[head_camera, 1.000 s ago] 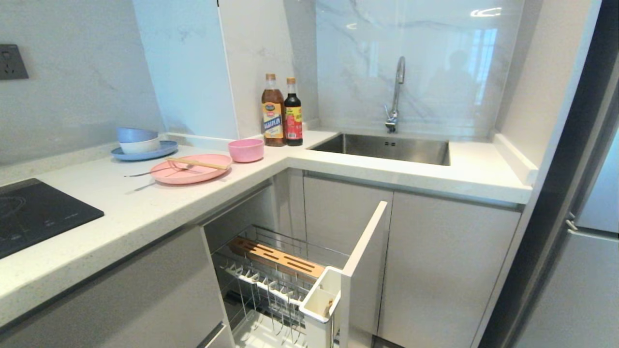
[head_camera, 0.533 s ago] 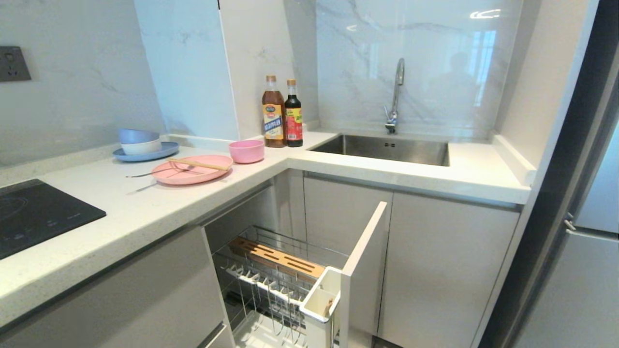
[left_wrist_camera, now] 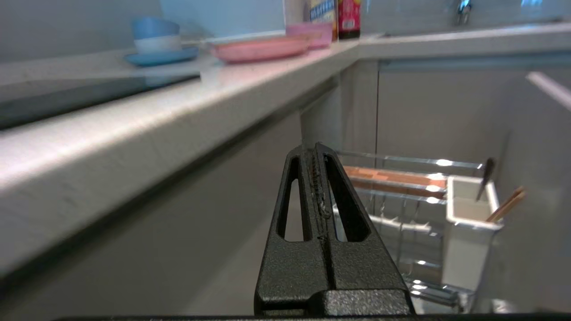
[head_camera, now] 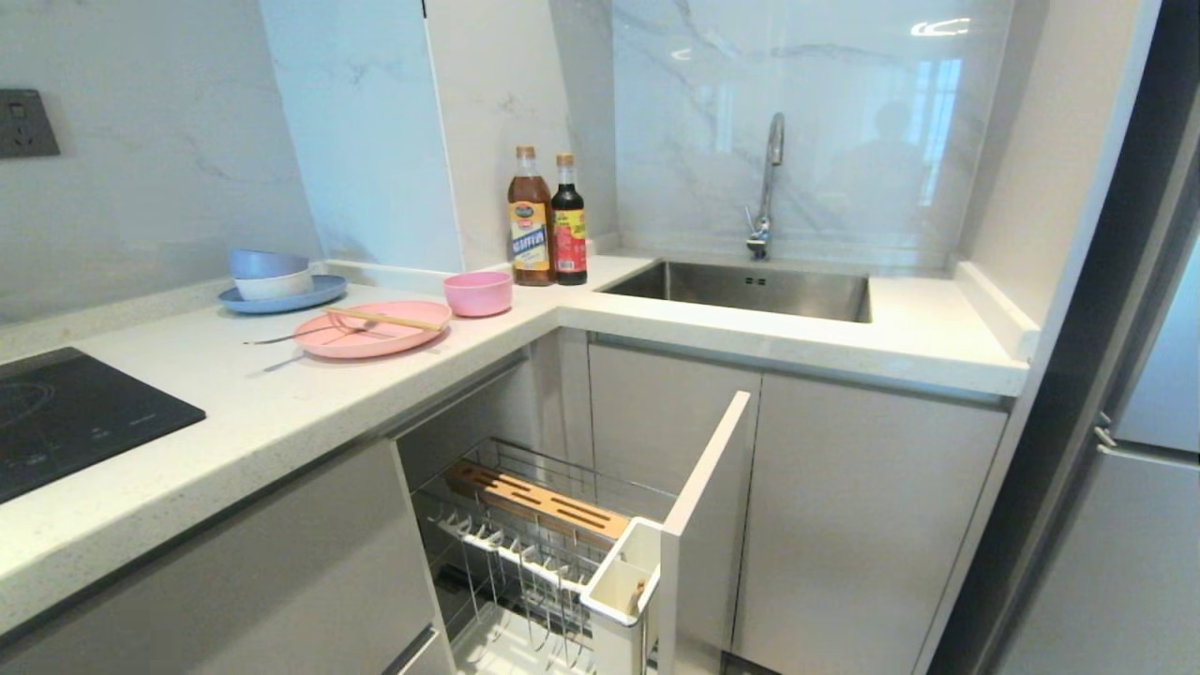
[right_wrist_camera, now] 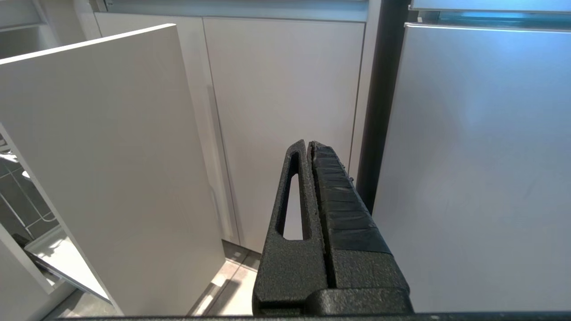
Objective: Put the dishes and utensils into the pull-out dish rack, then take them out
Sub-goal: Pick up the chopsticks and place it in the cupboard
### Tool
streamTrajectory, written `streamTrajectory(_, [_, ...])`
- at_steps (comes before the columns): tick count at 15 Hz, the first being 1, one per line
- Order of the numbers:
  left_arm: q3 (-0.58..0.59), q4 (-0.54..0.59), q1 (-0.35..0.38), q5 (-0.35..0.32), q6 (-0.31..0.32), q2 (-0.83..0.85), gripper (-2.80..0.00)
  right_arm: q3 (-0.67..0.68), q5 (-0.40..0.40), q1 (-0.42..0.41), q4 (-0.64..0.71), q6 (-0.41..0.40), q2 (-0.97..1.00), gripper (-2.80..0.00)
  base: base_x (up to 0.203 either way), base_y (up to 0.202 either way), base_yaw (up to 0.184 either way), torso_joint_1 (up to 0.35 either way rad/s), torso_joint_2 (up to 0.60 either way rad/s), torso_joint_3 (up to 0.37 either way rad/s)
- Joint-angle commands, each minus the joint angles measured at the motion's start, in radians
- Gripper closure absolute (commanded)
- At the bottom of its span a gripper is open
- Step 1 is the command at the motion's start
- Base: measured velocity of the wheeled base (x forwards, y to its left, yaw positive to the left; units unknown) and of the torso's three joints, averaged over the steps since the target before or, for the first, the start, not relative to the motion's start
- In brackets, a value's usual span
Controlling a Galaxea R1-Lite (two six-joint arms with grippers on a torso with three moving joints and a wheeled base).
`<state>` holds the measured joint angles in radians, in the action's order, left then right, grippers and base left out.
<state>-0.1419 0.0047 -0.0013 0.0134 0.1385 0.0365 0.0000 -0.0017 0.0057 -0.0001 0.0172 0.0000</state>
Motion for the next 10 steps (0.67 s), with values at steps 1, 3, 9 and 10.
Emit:
streamTrajectory(1, [0.156,-0.101,0.004,-0.003,0.005,-0.03,0.0,0.0,0.0,0.0,-0.001,0.0,0.0,0.0,0.0,0.0,0.0,0.0,0.0,0.0])
streamTrajectory(3, [0.169,-0.084,0.006,-0.038,-0.023,-0.035,0.0,0.002,0.0,0.0,-0.001,0.001,0.0,0.0,0.0,0.0,0.0,0.0,0.0,0.0])
streamTrajectory(9, [0.155,-0.029,0.0,-0.03,-0.171,-0.035,0.0,0.002,-0.001,0.0,-0.001,0.0,0.0,0.0,0.0,0.0,0.0,0.0,0.0,0.0])
streamTrajectory(10, [0.155,-0.032,0.0,-0.004,-0.216,-0.035,0.0,0.002,0.0,0.0,-0.001,0.0,0.0,0.0,0.0,0.0,0.0,0.0,0.0,0.0])
